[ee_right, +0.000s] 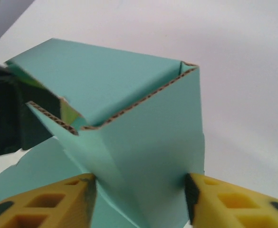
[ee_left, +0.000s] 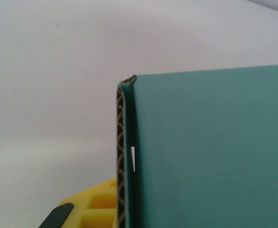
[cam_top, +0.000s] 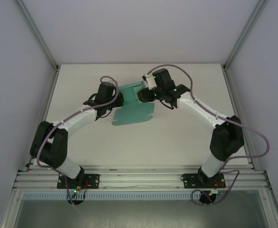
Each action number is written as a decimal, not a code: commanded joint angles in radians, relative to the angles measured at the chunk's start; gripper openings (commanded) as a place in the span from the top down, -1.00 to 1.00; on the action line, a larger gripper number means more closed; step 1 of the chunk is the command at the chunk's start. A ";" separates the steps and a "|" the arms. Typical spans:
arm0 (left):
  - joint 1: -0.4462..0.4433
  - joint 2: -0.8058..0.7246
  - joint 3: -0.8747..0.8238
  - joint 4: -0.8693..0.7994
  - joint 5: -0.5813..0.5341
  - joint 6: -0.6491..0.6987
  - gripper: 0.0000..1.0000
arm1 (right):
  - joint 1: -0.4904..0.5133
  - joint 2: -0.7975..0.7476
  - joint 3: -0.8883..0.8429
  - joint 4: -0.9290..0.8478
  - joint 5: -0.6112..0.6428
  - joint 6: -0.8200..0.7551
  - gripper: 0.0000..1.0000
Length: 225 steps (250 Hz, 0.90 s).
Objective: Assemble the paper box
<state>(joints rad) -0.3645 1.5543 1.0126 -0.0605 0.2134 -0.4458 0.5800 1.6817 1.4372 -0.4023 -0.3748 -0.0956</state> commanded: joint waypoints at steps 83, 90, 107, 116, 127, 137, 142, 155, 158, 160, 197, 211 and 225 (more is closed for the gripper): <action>-0.039 0.022 0.061 0.007 0.036 0.004 1.00 | 0.016 0.158 0.043 0.069 0.354 0.084 0.75; -0.039 0.025 0.065 -0.004 0.028 0.000 1.00 | 0.023 0.165 0.041 0.059 0.419 0.095 0.78; -0.039 0.036 0.080 -0.034 0.000 -0.017 1.00 | 0.043 0.190 0.046 0.018 0.618 0.101 0.83; -0.039 0.042 0.089 -0.054 -0.018 -0.027 1.00 | 0.050 0.207 0.062 -0.028 0.734 0.126 0.87; -0.040 0.050 0.108 -0.099 -0.070 -0.059 1.00 | 0.052 0.237 0.091 -0.101 0.861 0.178 0.93; -0.039 0.060 0.131 -0.149 -0.110 -0.078 1.00 | 0.051 0.265 0.120 -0.175 0.974 0.237 1.00; -0.040 0.063 0.140 -0.173 -0.136 -0.089 1.00 | 0.052 0.278 0.132 -0.209 1.038 0.270 1.00; -0.039 0.067 0.149 -0.212 -0.176 -0.121 1.00 | 0.050 0.307 0.159 -0.295 1.156 0.343 1.00; -0.038 0.067 0.149 -0.216 -0.187 -0.133 1.00 | 0.050 0.312 0.163 -0.309 1.178 0.357 1.00; -0.038 0.068 0.148 -0.219 -0.194 -0.141 1.00 | 0.049 0.314 0.167 -0.320 1.194 0.368 1.00; -0.033 0.085 0.180 -0.341 -0.312 -0.219 1.00 | 0.031 0.320 0.176 -0.381 1.313 0.509 1.00; -0.030 0.080 0.170 -0.323 -0.300 -0.220 1.00 | 0.025 0.320 0.182 -0.382 1.328 0.531 1.00; -0.031 0.081 0.171 -0.327 -0.296 -0.235 1.00 | 0.023 0.330 0.198 -0.389 1.365 0.537 1.00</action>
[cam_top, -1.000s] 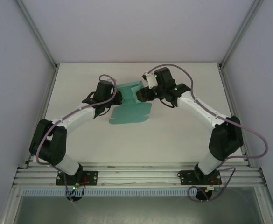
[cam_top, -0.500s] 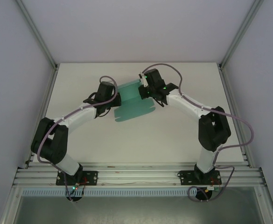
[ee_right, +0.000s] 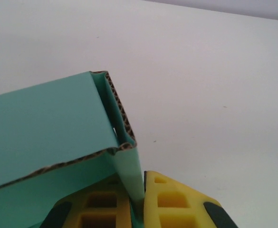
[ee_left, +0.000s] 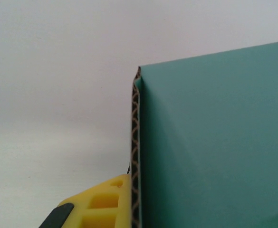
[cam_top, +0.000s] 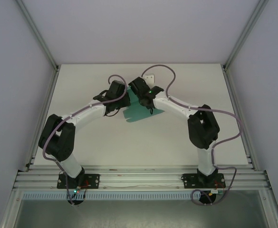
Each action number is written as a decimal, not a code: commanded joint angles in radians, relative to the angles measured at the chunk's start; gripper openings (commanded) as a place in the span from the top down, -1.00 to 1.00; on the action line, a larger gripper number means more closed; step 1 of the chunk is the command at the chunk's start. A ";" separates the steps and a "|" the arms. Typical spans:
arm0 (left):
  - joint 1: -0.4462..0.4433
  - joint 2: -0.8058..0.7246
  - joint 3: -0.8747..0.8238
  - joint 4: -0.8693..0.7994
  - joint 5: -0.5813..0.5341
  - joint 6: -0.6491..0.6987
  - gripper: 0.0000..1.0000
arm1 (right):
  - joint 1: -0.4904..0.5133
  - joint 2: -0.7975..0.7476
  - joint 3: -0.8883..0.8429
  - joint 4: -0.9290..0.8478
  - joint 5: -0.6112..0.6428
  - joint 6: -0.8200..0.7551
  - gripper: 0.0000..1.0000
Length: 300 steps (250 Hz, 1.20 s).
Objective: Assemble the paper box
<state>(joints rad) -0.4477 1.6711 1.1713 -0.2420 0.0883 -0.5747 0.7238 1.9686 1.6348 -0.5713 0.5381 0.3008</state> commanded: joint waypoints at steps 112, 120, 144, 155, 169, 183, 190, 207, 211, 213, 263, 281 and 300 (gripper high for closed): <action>0.051 -0.044 -0.013 0.047 0.107 -0.001 1.00 | -0.164 -0.186 -0.321 0.398 -0.258 -0.104 0.26; 0.051 -0.047 -0.017 0.051 0.119 0.006 1.00 | -0.176 -0.200 -0.334 0.417 -0.313 -0.106 0.26; 0.047 -0.054 -0.027 0.068 0.140 0.018 1.00 | -0.197 -0.216 -0.353 0.452 -0.375 -0.105 0.26; 0.043 -0.058 -0.027 0.067 0.140 0.017 1.00 | -0.203 -0.213 -0.348 0.447 -0.389 -0.113 0.26; 0.040 -0.059 -0.029 0.063 0.131 0.018 1.00 | -0.207 -0.206 -0.337 0.435 -0.402 -0.124 0.26; 0.039 -0.059 -0.028 0.060 0.126 0.018 1.00 | -0.210 -0.206 -0.336 0.438 -0.441 -0.143 0.24; 0.040 -0.059 -0.026 0.057 0.125 0.017 1.00 | -0.211 -0.207 -0.339 0.441 -0.457 -0.144 0.29; 0.039 -0.058 -0.023 0.054 0.128 0.017 1.00 | -0.214 -0.211 -0.339 0.436 -0.467 -0.150 0.40; 0.040 -0.059 -0.024 0.055 0.129 0.017 1.00 | -0.214 -0.212 -0.338 0.436 -0.464 -0.150 0.42; 0.040 -0.059 -0.023 0.055 0.129 0.018 1.00 | -0.214 -0.212 -0.338 0.436 -0.464 -0.152 0.43; 0.036 -0.054 -0.011 0.058 0.144 0.017 1.00 | -0.216 -0.203 -0.330 0.449 -0.556 -0.204 0.37; 0.035 -0.053 -0.010 0.059 0.145 0.043 1.00 | -0.216 -0.193 -0.316 0.434 -0.563 -0.230 0.35; 0.035 -0.053 -0.006 0.051 0.145 0.044 1.00 | -0.217 -0.193 -0.308 0.423 -0.547 -0.246 0.38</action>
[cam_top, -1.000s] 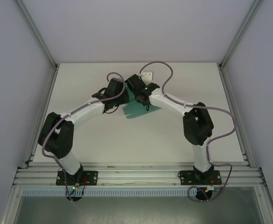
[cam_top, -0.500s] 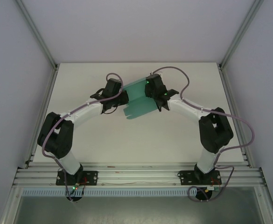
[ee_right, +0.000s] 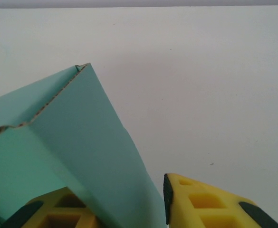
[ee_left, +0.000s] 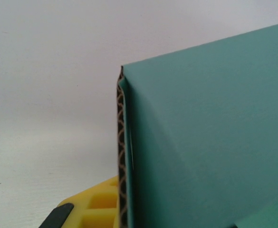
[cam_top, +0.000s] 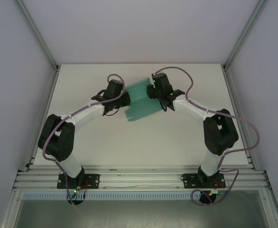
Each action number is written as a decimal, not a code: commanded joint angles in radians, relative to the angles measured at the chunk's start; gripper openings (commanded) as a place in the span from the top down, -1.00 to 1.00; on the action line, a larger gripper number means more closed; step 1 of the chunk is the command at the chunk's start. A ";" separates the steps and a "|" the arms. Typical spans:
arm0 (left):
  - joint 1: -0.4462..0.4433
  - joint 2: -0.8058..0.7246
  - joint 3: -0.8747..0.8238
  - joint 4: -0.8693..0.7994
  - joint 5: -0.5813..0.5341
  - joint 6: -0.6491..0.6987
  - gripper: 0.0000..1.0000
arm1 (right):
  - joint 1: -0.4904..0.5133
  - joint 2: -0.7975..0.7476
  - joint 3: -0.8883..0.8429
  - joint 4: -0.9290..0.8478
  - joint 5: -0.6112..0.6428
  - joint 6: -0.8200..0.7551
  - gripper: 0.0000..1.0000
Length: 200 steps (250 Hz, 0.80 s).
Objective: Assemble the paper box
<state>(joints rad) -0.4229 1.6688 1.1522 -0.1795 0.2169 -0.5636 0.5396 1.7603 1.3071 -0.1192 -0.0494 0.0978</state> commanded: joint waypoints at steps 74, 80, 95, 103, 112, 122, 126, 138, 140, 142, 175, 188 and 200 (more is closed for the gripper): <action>0.005 -0.020 0.056 -0.084 -0.047 0.016 1.00 | -0.031 0.021 0.042 -0.074 0.225 -0.045 0.85; 0.006 -0.014 0.066 -0.102 -0.062 0.017 1.00 | -0.028 0.020 0.042 -0.079 0.266 -0.041 0.89; 0.005 -0.003 0.083 -0.138 -0.094 -0.022 1.00 | -0.021 0.028 0.051 -0.100 0.385 -0.024 0.95; 0.006 -0.002 0.087 -0.147 -0.103 -0.030 1.00 | -0.019 0.039 0.065 -0.130 0.455 -0.009 0.97; 0.006 -0.005 0.083 -0.147 -0.103 -0.035 1.00 | -0.016 0.054 0.086 -0.169 0.547 0.013 0.98; 0.006 -0.010 0.080 -0.147 -0.105 -0.047 1.00 | -0.016 0.073 0.102 -0.200 0.627 0.019 1.00; 0.006 -0.013 0.078 -0.149 -0.106 -0.050 1.00 | -0.016 0.082 0.106 -0.210 0.660 0.020 1.00; 0.005 -0.016 0.083 -0.167 -0.119 -0.060 1.00 | -0.016 0.109 0.134 -0.263 0.764 0.044 1.00; 0.005 -0.017 0.085 -0.172 -0.122 -0.061 1.00 | -0.016 0.115 0.139 -0.274 0.779 0.046 1.00; 0.005 -0.017 0.086 -0.177 -0.124 -0.063 1.00 | -0.016 0.120 0.145 -0.284 0.795 0.049 1.00; 0.007 -0.014 0.114 -0.243 -0.165 -0.077 1.00 | -0.021 0.202 0.247 -0.443 0.992 0.089 1.00; 0.007 -0.011 0.120 -0.256 -0.183 -0.081 1.00 | -0.020 0.222 0.272 -0.468 1.020 0.092 1.00; 0.009 -0.005 0.128 -0.271 -0.201 -0.087 1.00 | -0.021 0.236 0.288 -0.465 1.048 0.078 1.00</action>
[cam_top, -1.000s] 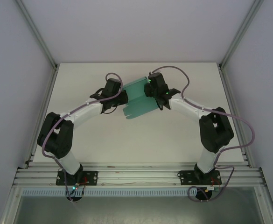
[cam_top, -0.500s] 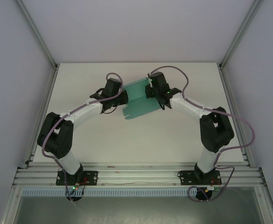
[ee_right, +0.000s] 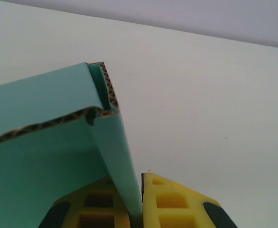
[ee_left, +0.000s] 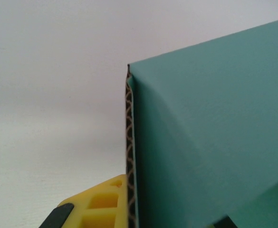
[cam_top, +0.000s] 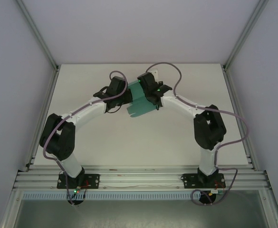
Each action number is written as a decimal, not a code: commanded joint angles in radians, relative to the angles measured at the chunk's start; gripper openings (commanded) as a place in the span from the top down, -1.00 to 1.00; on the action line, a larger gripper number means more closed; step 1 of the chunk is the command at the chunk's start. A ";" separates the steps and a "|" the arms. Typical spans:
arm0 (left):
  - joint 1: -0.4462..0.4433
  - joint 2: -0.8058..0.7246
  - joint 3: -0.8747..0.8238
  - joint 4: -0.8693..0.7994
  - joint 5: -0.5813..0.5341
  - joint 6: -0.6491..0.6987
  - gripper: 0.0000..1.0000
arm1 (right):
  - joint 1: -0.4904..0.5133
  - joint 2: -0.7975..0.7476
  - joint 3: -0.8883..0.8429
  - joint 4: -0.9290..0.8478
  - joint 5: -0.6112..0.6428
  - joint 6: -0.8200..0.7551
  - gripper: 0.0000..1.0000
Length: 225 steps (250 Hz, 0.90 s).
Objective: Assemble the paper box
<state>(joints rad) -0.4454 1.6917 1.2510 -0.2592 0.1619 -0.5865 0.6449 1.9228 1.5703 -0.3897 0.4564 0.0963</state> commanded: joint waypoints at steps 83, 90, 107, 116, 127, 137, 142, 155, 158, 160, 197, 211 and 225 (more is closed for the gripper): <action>0.037 0.022 0.091 -0.205 -0.120 -0.091 1.00 | -0.053 0.068 -0.132 0.434 0.768 -0.338 0.85; 0.037 0.023 0.094 -0.202 -0.115 -0.091 1.00 | -0.044 0.074 -0.162 0.551 0.784 -0.433 0.84; 0.035 0.025 0.094 -0.201 -0.115 -0.097 1.00 | -0.040 0.075 -0.166 0.558 0.761 -0.448 0.83; 0.035 0.024 0.093 -0.201 -0.119 -0.098 1.00 | -0.043 0.065 -0.143 0.421 0.710 -0.334 0.83; 0.036 0.022 0.091 -0.203 -0.124 -0.102 1.00 | -0.052 0.048 -0.114 0.264 0.615 -0.187 0.84; 0.036 0.021 0.087 -0.204 -0.125 -0.104 1.00 | -0.059 0.028 -0.113 0.206 0.529 -0.106 0.83; 0.036 0.020 0.085 -0.204 -0.126 -0.105 1.00 | -0.061 0.018 -0.126 0.215 0.497 -0.097 0.83; 0.036 0.018 0.084 -0.204 -0.125 -0.108 1.00 | -0.060 -0.009 -0.175 0.299 0.433 -0.131 0.83; 0.035 0.017 0.083 -0.205 -0.121 -0.107 1.00 | -0.058 -0.010 -0.188 0.324 0.421 -0.144 0.82; 0.036 0.017 0.083 -0.203 -0.121 -0.108 1.00 | -0.059 -0.012 -0.198 0.340 0.412 -0.152 0.82; 0.036 0.014 0.083 -0.192 -0.088 -0.089 1.00 | -0.063 -0.073 -0.272 0.398 0.185 -0.154 0.57; 0.035 0.011 0.077 -0.177 -0.071 -0.076 1.00 | -0.065 -0.120 -0.315 0.433 0.090 -0.151 0.42; 0.036 0.006 0.068 -0.163 -0.055 -0.064 1.00 | -0.069 -0.178 -0.361 0.468 -0.030 -0.160 0.24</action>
<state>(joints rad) -0.4454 1.7508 1.3327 -0.3450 0.1459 -0.6468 0.6678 1.8606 1.2968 0.0570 0.5392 -0.0795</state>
